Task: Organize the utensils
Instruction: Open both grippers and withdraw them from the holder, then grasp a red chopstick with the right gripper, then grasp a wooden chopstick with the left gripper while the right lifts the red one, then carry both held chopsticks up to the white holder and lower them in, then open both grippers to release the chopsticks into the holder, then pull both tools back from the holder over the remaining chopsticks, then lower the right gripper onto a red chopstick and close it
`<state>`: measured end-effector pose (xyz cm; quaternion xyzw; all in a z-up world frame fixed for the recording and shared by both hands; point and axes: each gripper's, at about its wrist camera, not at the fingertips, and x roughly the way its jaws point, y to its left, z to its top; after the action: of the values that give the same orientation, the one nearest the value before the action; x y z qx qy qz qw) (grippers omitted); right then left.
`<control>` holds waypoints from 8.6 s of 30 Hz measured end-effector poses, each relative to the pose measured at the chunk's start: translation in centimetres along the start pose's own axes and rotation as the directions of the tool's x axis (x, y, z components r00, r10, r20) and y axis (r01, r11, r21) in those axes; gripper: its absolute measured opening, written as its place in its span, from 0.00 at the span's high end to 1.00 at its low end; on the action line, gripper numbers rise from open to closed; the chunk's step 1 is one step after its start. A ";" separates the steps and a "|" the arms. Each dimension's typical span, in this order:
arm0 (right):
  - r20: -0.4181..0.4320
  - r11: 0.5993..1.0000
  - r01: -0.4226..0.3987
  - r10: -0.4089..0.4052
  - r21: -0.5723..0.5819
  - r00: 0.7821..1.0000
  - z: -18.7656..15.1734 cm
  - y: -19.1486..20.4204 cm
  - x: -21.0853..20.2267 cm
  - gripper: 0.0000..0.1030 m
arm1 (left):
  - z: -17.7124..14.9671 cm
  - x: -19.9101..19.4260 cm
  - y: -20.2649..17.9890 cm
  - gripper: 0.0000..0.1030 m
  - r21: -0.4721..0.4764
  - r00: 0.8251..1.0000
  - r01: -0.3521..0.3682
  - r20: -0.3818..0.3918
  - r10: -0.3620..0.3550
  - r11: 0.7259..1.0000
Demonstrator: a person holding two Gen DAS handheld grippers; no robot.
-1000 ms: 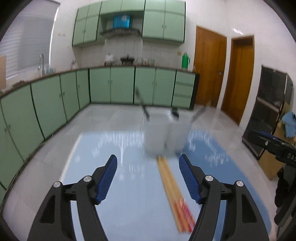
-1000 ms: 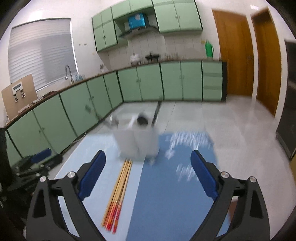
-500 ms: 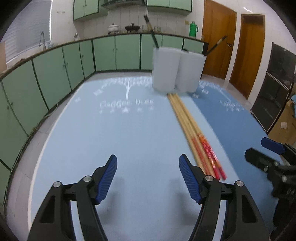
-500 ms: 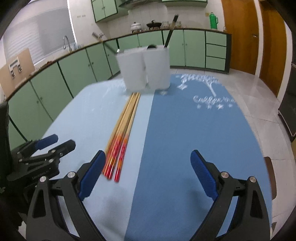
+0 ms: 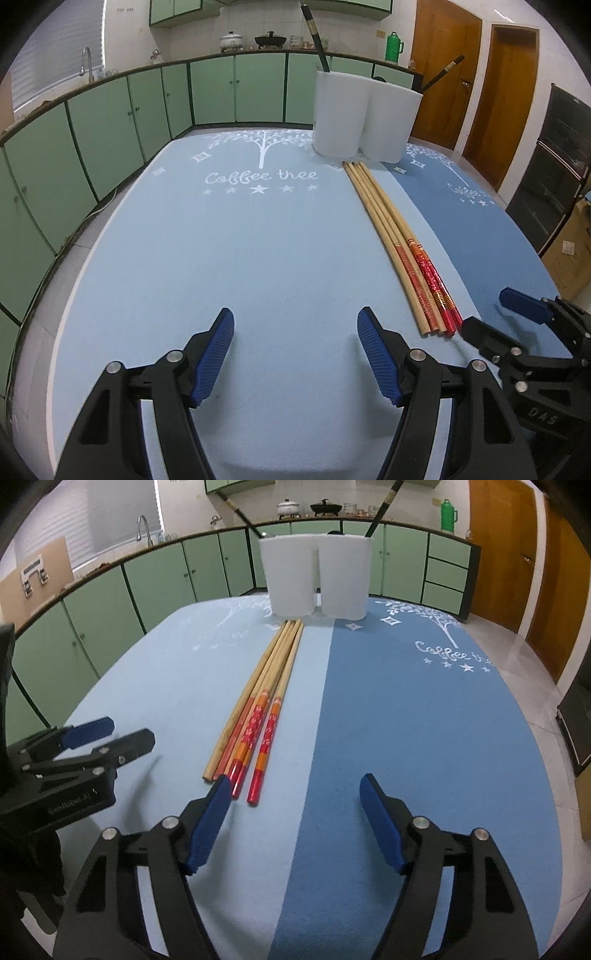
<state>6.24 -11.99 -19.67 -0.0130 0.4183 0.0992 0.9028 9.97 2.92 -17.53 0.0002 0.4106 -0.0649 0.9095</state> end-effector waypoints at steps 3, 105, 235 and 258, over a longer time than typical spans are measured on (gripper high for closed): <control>-0.013 1.000 -0.001 0.001 -0.010 1.000 0.0 0.3 0.3 0.41 | 0.0 0.1 0.0 0.34 0.000 1.000 0.000 -0.005 0.000 1.000; 0.272 0.998 -0.057 0.058 -0.015 0.960 9.9 -3.7 -11.3 0.95 | 10.6 -11.9 -4.6 0.94 0.134 0.950 0.057 0.296 -0.094 0.989; -0.055 0.996 0.085 -0.084 0.012 0.995 0.4 -1.2 1.1 0.22 | 0.4 0.7 0.5 0.29 0.015 1.000 -0.029 0.001 0.029 0.999; -0.036 0.999 0.012 -0.011 0.036 0.999 0.7 -1.4 1.0 0.50 | 0.5 0.8 0.2 0.28 0.012 1.000 -0.028 -0.008 0.028 1.000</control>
<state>7.65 -13.12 -20.08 -0.0009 0.4361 0.0861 0.8958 10.93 3.04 -17.83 0.0119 0.4141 -0.0547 0.9085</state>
